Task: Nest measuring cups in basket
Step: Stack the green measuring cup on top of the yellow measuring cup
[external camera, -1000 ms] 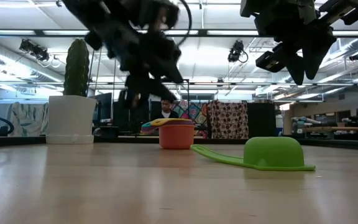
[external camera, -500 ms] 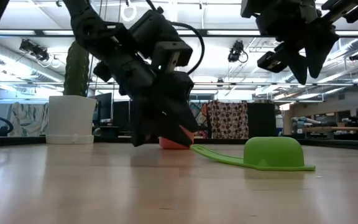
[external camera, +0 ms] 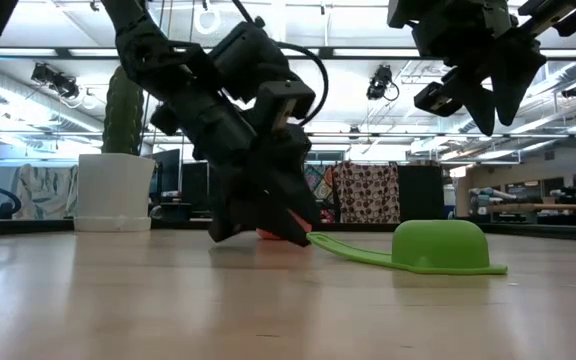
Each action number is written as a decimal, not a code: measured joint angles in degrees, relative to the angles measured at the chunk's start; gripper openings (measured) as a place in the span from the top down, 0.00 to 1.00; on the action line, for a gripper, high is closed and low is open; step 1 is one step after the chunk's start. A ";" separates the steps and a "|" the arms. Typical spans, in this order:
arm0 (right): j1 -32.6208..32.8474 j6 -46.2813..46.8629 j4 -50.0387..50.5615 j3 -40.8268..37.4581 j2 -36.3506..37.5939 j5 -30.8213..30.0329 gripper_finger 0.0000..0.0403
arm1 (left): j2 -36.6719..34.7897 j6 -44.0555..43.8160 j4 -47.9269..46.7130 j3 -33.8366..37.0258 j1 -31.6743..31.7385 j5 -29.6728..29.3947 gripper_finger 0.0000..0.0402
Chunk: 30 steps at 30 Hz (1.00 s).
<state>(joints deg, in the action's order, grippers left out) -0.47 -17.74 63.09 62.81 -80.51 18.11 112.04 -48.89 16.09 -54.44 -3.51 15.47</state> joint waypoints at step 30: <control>-0.02 0.17 -0.20 0.00 0.00 -2.16 0.78 | 2.02 0.93 4.82 -0.04 -1.17 0.54 0.69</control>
<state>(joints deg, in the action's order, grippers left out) -0.49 -17.57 62.89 62.81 -80.51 15.94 114.06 -47.96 20.92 -54.48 -4.68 16.01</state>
